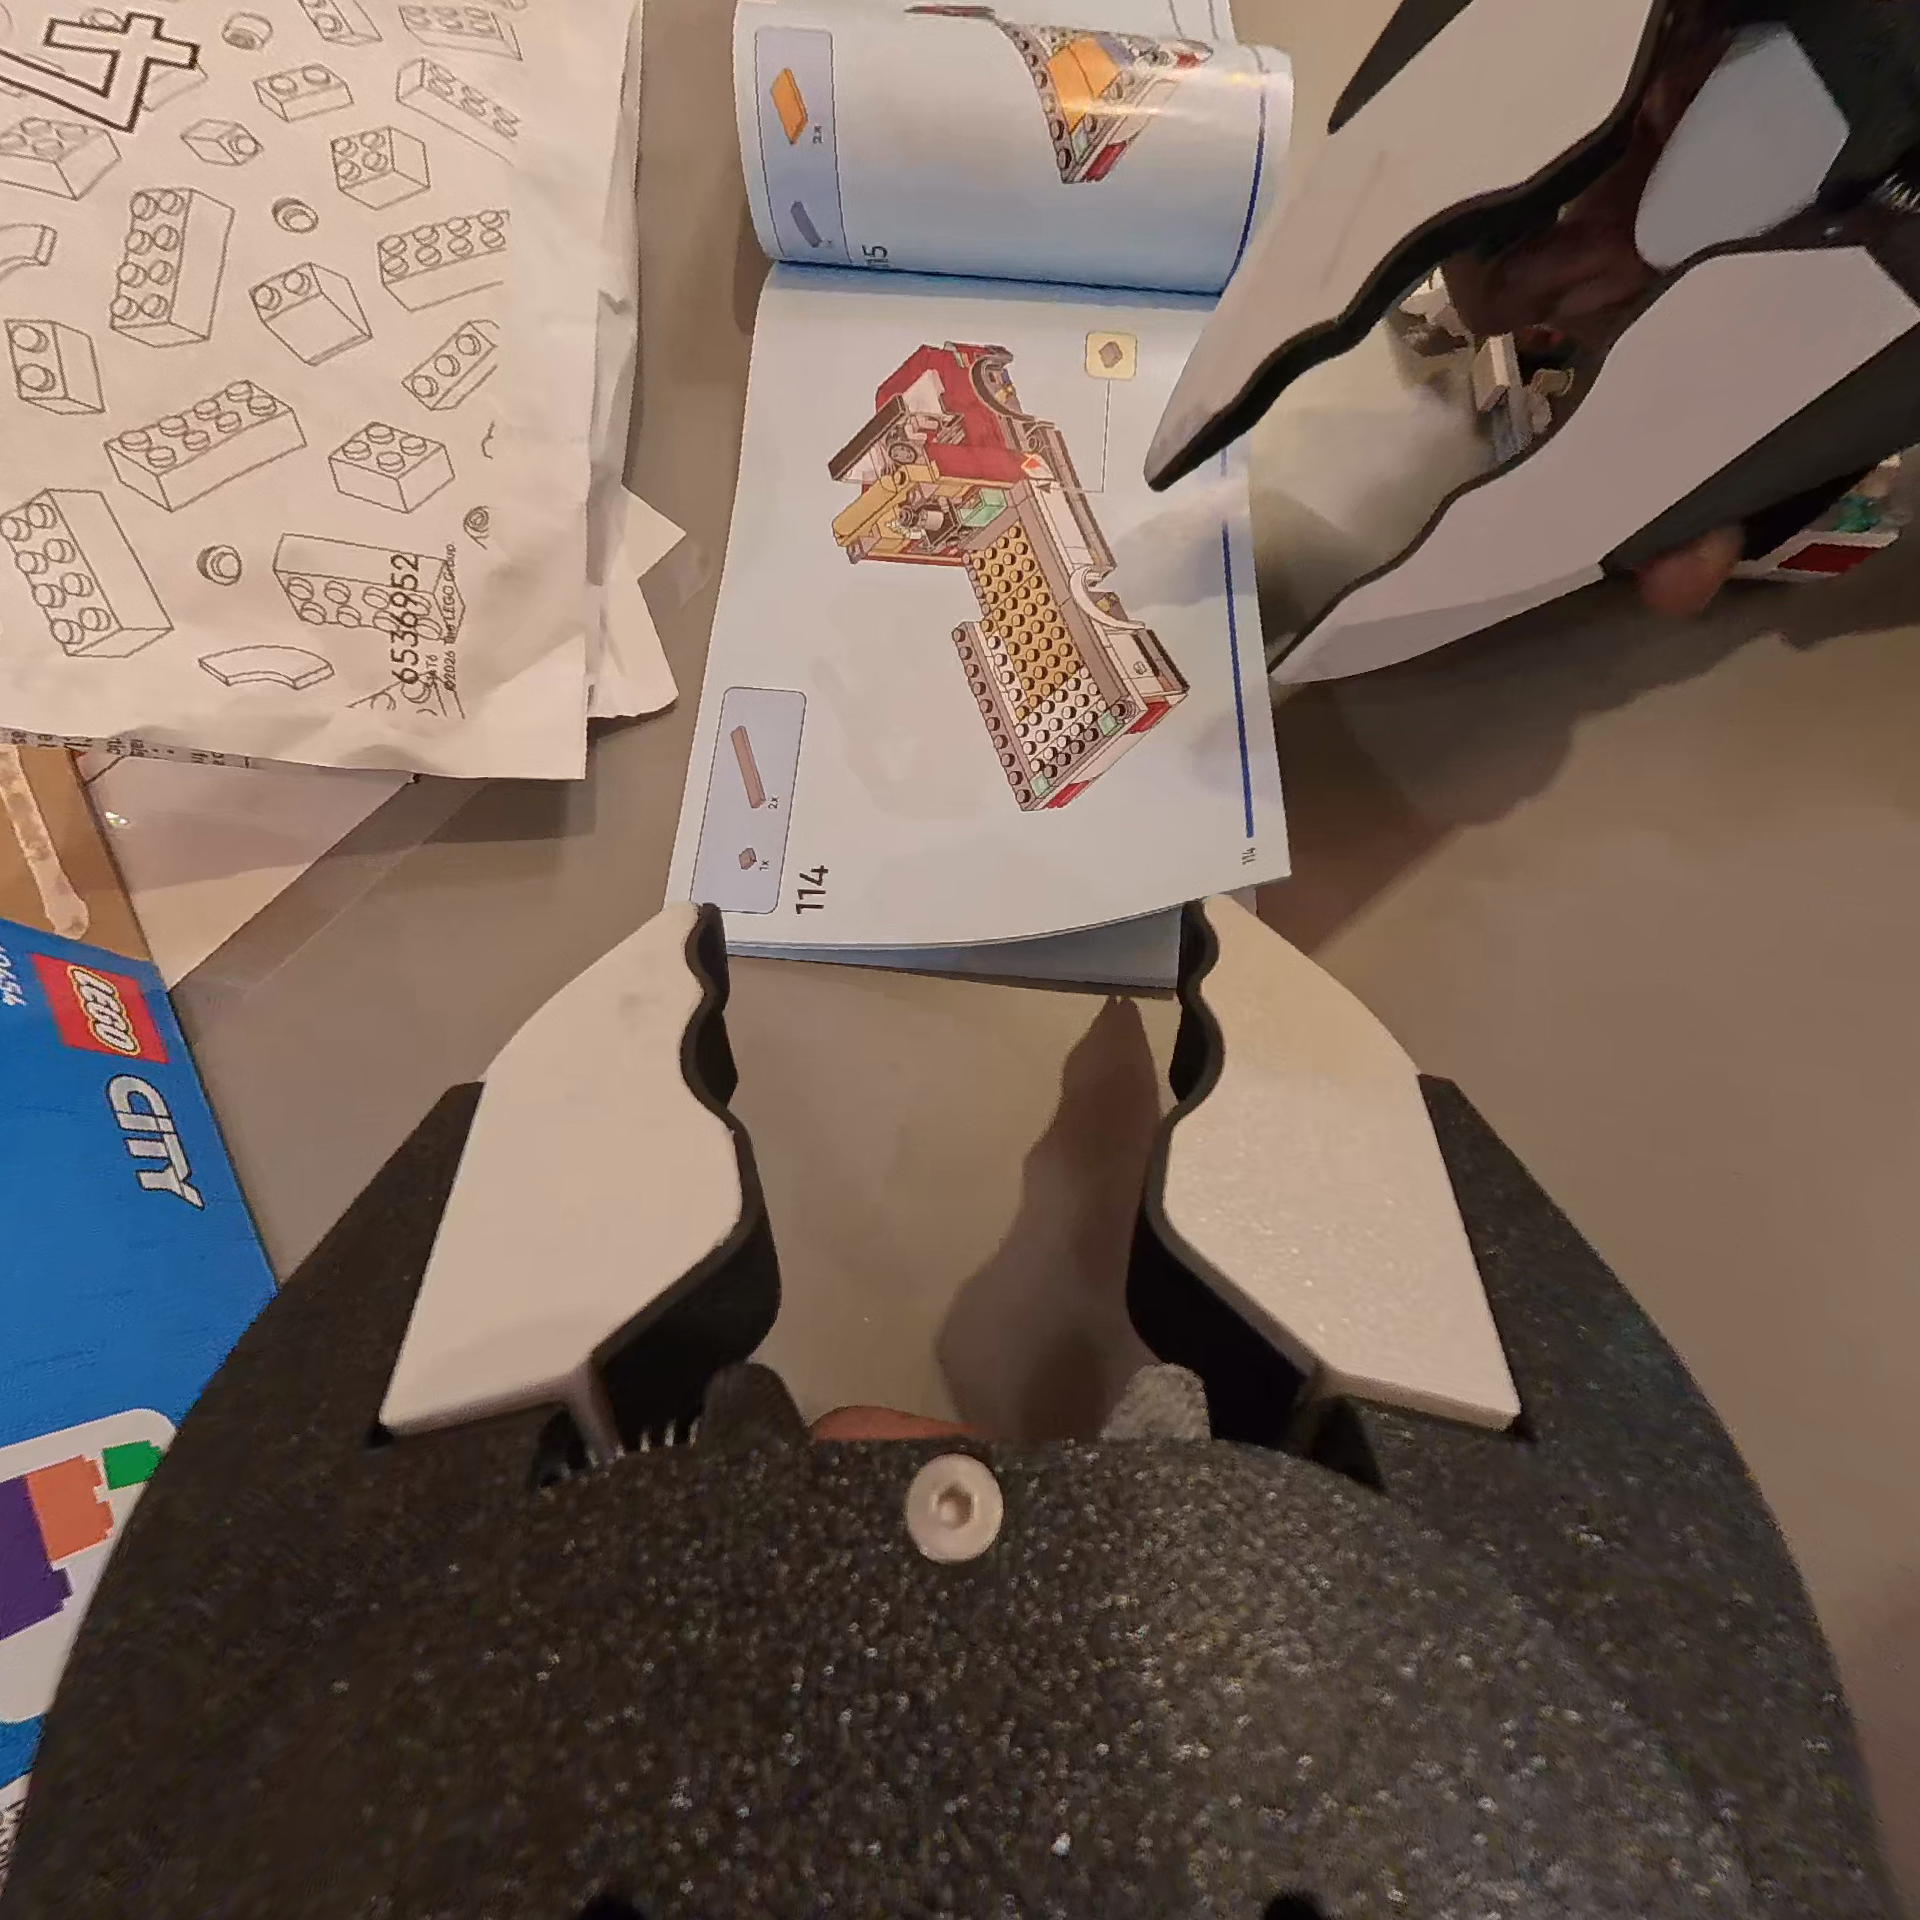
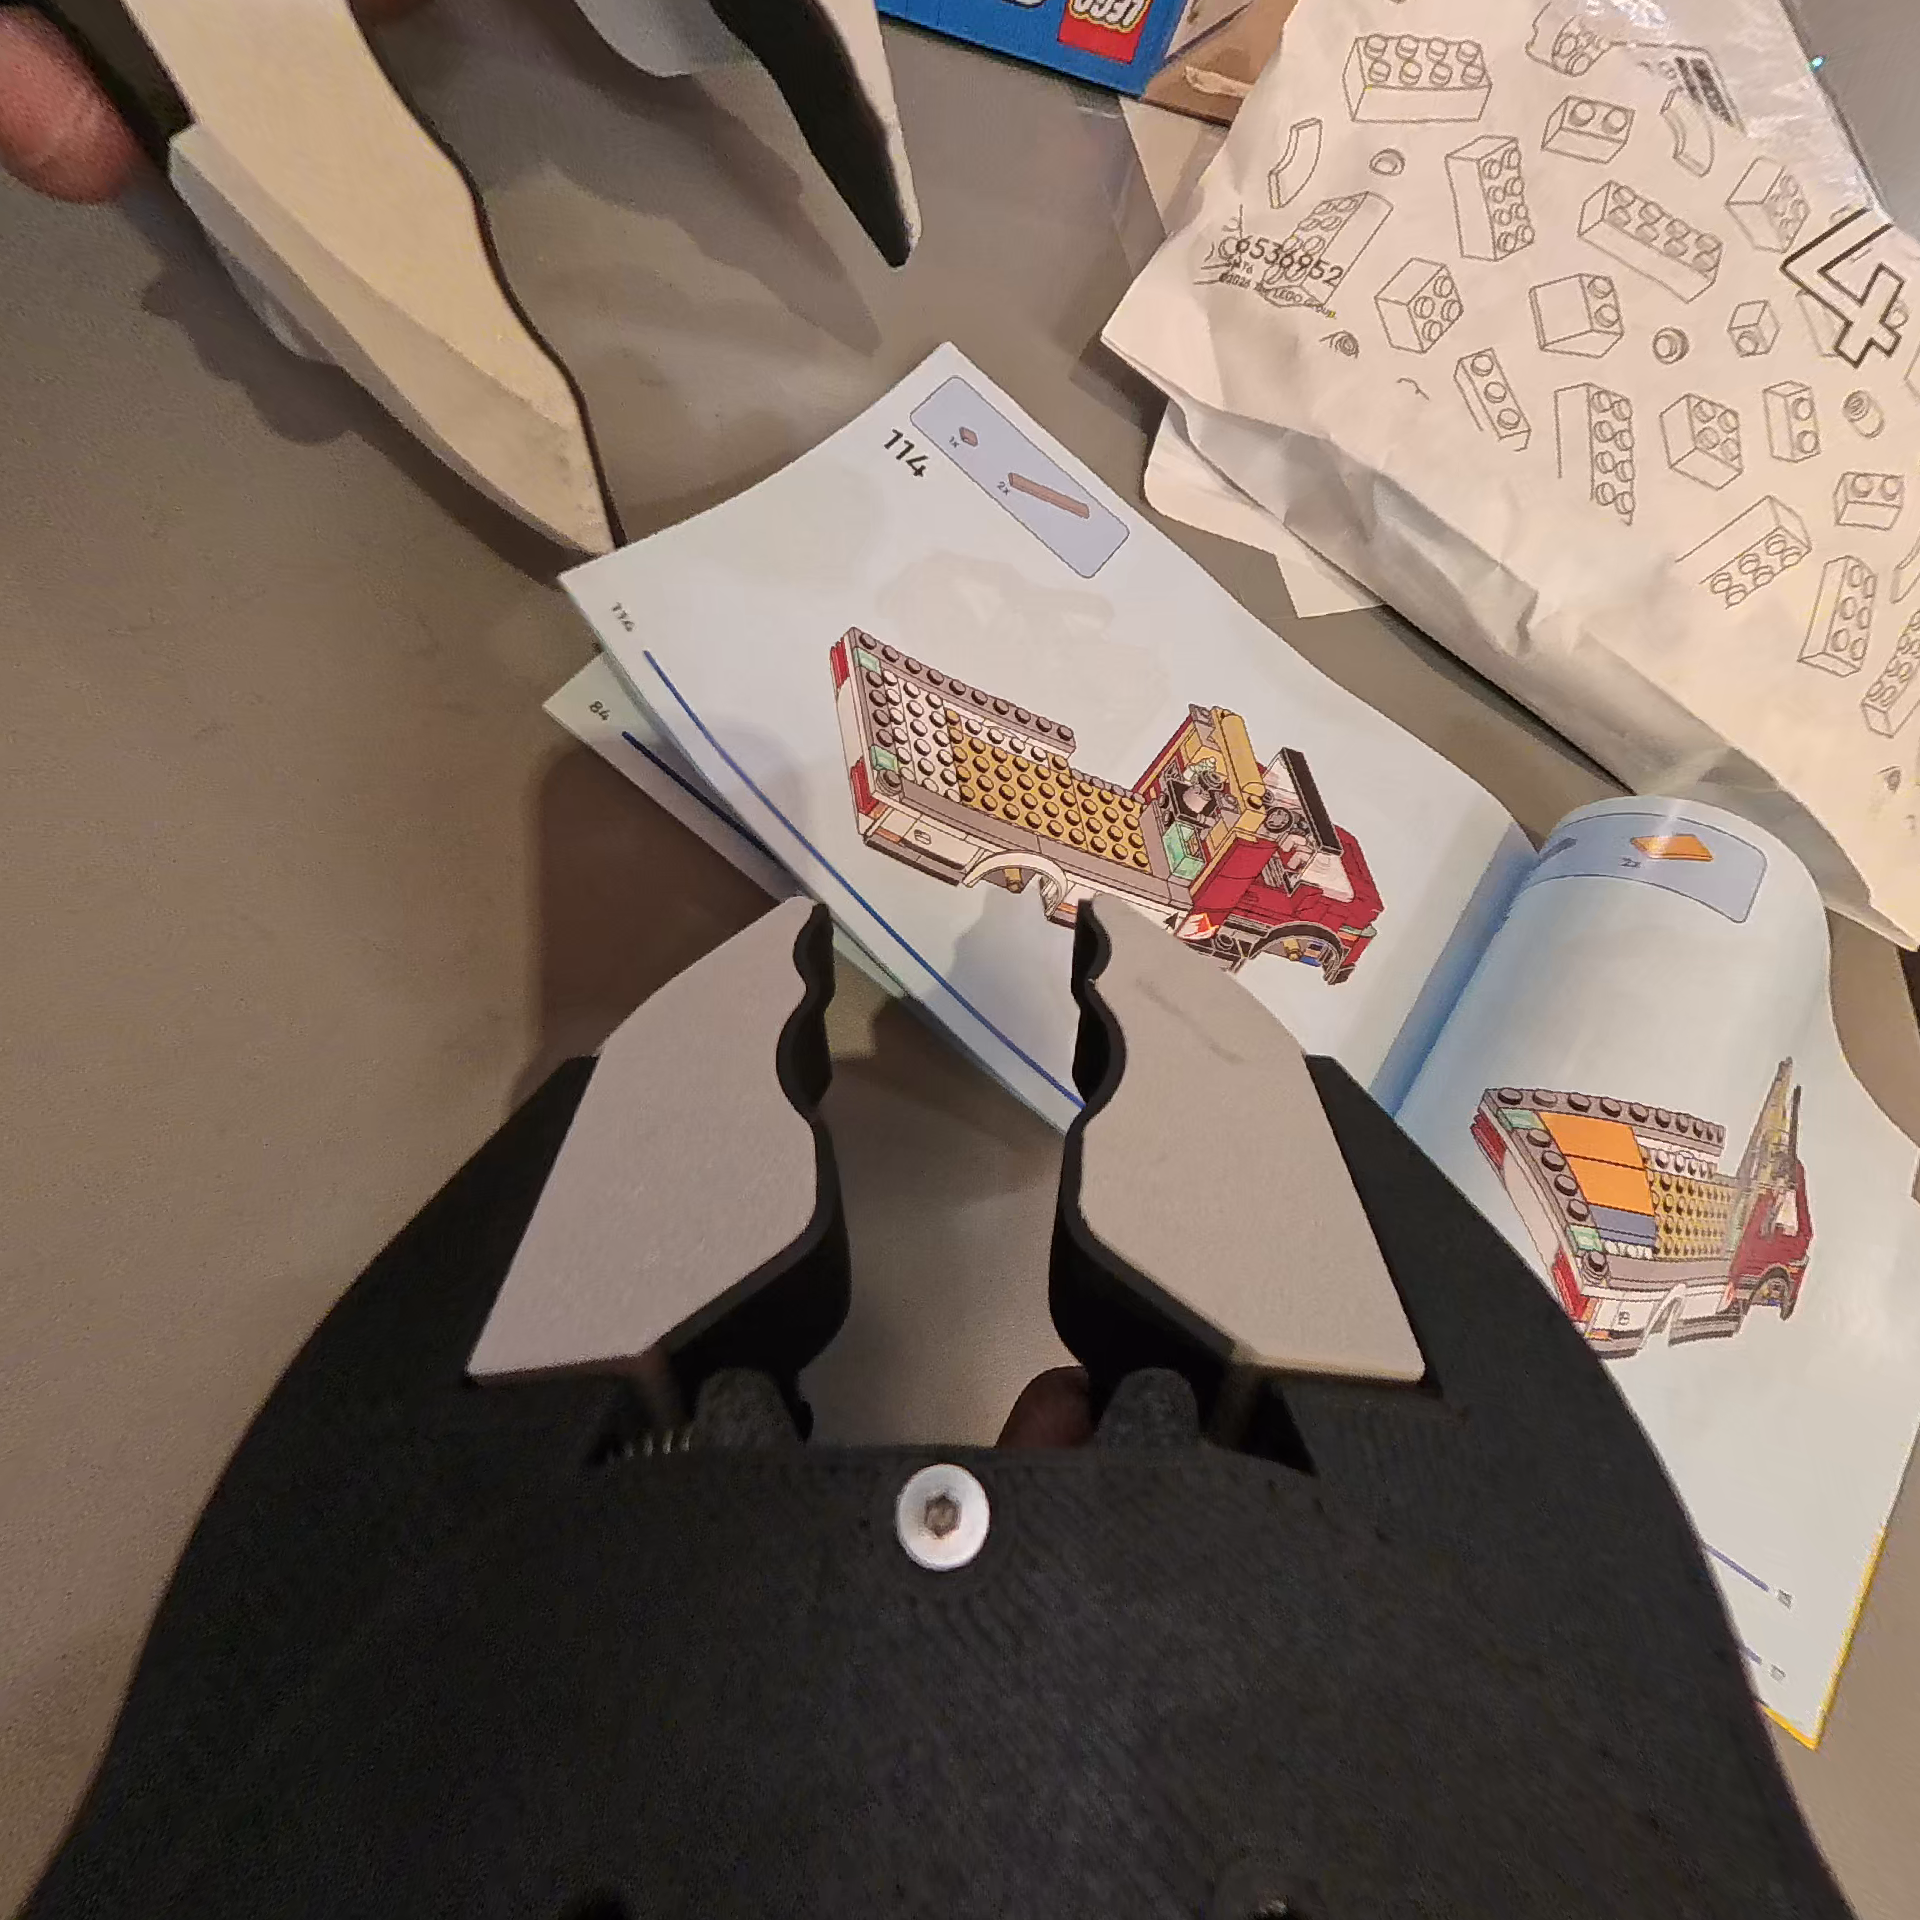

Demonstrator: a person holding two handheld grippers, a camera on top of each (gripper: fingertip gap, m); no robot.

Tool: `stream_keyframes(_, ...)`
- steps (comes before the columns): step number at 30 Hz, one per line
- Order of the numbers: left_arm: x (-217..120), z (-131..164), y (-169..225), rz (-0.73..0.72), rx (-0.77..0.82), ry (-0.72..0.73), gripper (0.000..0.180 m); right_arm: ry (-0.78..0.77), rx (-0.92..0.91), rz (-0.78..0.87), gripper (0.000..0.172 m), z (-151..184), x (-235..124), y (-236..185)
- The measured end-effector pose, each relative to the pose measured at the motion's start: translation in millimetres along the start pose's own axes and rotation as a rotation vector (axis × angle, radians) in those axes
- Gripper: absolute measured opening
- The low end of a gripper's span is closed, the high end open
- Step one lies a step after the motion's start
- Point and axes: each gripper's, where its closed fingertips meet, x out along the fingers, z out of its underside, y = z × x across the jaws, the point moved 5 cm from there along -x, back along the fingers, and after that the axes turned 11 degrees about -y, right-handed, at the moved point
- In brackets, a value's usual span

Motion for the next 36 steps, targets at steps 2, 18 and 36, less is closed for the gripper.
stream_keyframes(2,2,0,0,0.0,-0.008,-0.008,0.083,-0.005,-0.008,0.001,0.044,0,1,-1)
stream_keyframes(18,13,9,16,0.02,0.119,-0.108,0.087,-0.019,-0.083,-0.008,0.045,-1,3,-11)
stream_keyframes(36,18,11,14,-0.007,0.118,-0.141,0.088,-0.02,-0.09,-0.011,0.045,-2,3,-12)
